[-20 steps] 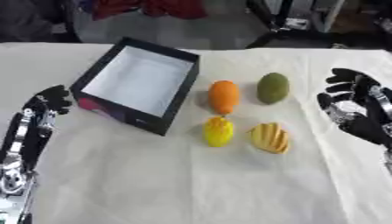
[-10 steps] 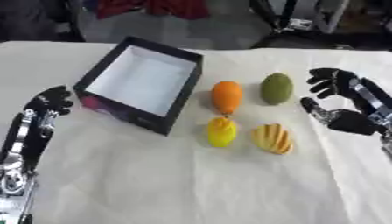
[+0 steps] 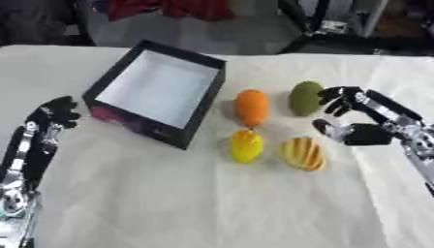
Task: Pick up objects on the table and place them in the box.
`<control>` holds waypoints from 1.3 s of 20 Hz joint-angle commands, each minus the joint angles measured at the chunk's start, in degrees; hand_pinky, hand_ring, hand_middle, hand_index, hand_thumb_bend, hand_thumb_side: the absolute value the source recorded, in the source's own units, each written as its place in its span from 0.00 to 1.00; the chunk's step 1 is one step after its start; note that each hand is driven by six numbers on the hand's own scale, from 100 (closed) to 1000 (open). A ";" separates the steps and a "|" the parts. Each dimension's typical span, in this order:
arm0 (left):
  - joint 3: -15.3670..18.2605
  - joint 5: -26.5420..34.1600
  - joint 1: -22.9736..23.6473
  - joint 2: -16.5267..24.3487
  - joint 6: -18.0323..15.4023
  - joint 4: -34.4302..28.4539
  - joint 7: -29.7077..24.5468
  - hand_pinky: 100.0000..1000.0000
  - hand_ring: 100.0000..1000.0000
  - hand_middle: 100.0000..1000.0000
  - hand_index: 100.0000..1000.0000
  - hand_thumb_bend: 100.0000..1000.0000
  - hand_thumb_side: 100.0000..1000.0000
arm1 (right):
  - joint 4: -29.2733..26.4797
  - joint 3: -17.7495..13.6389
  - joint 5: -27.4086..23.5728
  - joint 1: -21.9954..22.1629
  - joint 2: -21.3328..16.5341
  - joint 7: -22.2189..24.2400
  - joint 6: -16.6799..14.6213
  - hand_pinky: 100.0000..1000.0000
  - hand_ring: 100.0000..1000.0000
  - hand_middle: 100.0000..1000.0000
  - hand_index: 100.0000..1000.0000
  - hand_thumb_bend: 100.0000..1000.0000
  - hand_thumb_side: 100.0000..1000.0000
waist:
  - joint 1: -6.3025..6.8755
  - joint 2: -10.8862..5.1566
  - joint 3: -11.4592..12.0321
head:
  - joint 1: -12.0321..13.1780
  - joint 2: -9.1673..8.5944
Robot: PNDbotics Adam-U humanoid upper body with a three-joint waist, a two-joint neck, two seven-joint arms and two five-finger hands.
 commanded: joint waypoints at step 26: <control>-0.03 0.16 -0.12 0.51 -0.12 -0.92 -0.59 0.72 0.70 0.71 0.82 0.40 0.86 | 0.85 2.43 9.14 -1.63 -1.96 13.90 -2.23 0.70 0.69 0.70 0.84 0.26 0.39 | -0.79 -0.13 0.12 | -0.83 0.38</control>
